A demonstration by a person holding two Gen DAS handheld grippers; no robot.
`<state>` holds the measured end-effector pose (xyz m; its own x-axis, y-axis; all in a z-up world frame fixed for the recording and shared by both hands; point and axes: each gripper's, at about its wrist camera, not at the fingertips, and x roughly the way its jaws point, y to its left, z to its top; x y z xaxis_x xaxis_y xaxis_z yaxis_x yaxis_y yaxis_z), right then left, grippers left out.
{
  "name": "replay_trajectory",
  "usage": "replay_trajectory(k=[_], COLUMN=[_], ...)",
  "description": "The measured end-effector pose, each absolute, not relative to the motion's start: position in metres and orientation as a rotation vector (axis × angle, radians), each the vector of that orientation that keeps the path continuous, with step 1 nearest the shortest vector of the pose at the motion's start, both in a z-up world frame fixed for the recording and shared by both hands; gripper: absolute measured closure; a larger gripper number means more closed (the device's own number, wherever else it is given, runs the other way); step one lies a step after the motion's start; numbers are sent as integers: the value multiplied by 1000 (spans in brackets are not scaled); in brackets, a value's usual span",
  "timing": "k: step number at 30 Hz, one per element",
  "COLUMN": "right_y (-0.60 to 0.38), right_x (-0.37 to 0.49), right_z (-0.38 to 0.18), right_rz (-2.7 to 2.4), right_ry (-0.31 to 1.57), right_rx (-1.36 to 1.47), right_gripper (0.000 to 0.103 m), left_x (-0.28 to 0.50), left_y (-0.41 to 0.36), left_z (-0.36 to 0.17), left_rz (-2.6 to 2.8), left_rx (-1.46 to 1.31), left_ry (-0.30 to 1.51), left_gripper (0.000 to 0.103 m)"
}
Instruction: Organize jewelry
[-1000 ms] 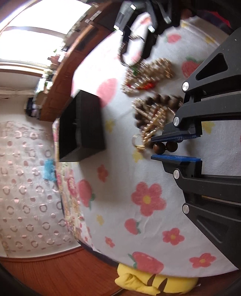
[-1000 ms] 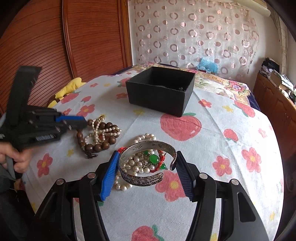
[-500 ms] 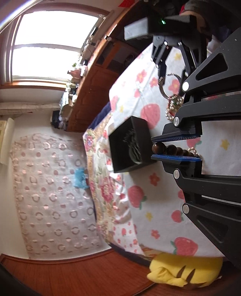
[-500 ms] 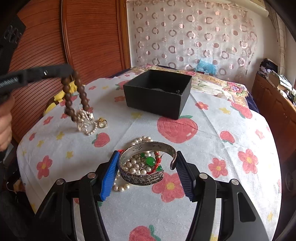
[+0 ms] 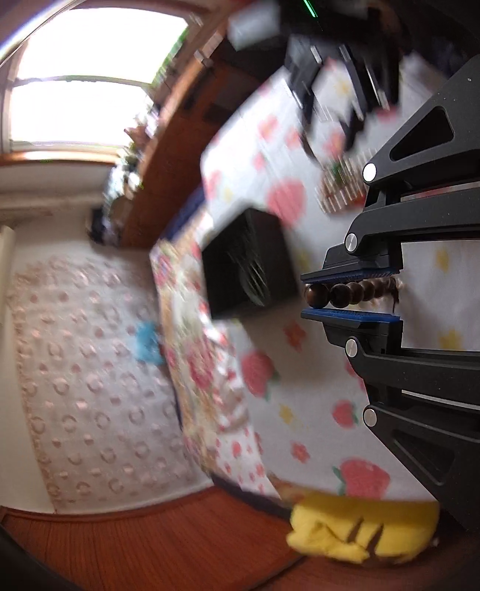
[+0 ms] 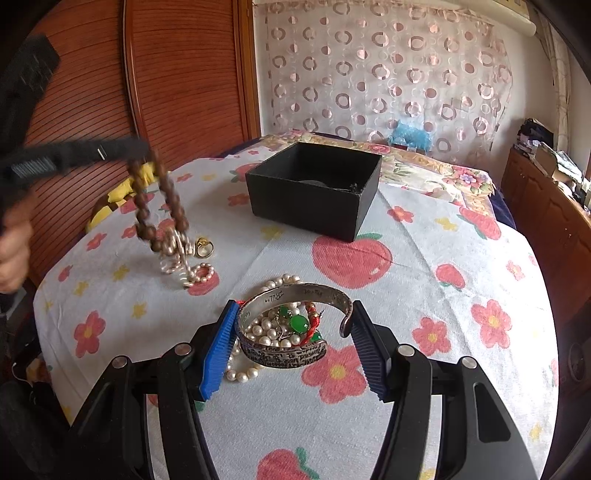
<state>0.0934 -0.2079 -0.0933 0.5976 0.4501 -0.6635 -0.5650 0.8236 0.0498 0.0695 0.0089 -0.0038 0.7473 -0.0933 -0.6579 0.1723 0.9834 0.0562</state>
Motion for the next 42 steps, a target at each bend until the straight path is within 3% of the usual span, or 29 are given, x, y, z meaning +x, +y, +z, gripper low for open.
replay_trajectory(k=[9, 19, 22, 40, 42], right_y=[-204, -207, -208, -205, -205], right_x=[92, 94, 95, 94, 94], right_z=[-93, -93, -95, -101, -101], right_rz=[598, 589, 586, 592, 592], right_ry=[717, 718, 721, 732, 732], right_rx=[-179, -172, -171, -179, -179], right_gripper=[40, 40, 40, 40, 40], left_x=[80, 75, 71, 81, 83], left_y=[44, 0, -8, 29, 30], left_z=[-40, -31, -28, -75, -75], left_rz=[-59, -276, -294, -215, -215], left_rx=[93, 82, 102, 69, 60], left_ry=[805, 795, 777, 877, 883], left_gripper=[91, 90, 61, 62, 70])
